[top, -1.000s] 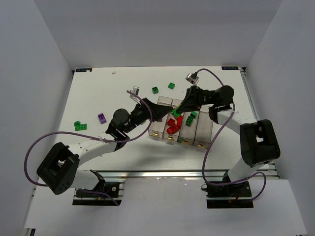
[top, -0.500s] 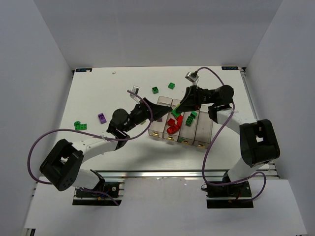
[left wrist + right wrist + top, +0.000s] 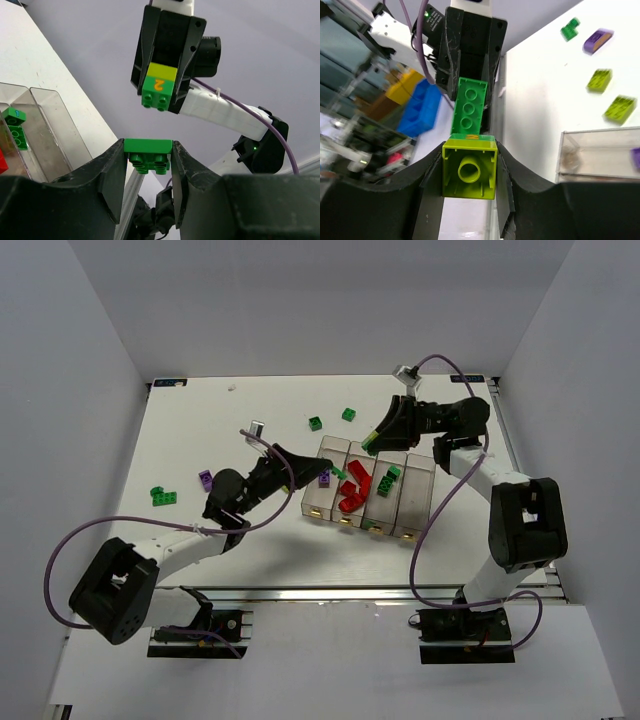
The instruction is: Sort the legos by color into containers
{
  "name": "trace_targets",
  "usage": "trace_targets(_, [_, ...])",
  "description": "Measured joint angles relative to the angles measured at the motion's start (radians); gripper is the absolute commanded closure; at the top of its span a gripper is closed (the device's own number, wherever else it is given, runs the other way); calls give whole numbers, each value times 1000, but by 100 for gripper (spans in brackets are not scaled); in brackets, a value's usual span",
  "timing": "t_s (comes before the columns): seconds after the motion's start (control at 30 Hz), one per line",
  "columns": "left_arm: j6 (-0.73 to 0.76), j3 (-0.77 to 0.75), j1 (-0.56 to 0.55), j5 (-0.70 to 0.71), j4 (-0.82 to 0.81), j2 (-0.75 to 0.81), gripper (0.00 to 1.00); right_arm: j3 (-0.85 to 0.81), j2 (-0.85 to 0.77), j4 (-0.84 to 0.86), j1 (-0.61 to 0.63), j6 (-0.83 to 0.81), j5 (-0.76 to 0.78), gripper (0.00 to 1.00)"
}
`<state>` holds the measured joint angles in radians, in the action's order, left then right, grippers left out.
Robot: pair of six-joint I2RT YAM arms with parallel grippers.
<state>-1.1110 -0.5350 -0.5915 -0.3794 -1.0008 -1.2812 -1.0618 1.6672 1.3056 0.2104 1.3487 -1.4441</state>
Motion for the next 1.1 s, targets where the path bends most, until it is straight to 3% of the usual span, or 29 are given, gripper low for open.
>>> trace_targets(0.1, [1, 0, 0, -8, 7, 0, 100, -44, 0, -82, 0, -109, -2, 100])
trace_targets(0.17, [5, -4, 0, -24, 17, -10, 100, -103, 0, -236, 1, -258, 6, 100])
trace_targets(0.33, [32, -104, -1, -72, 114, -112, 100, -420, 9, -958, 3, -859, 162, 100])
trace_targets(0.5, [85, -295, -21, -108, 266, -277, 100, -493, -51, -1300, -13, -1173, 343, 100])
trace_targets(0.77, [216, -651, -108, -130, 639, -589, 96, -380, -128, -1475, -100, -1324, 492, 100])
trace_targets(1.0, [332, -851, -156, -75, 954, -760, 77, -328, -159, -1510, -167, -1342, 521, 100])
trace_targets(1.1, [362, -882, -166, -48, 1040, -775, 56, -323, -169, -1514, -175, -1347, 523, 100])
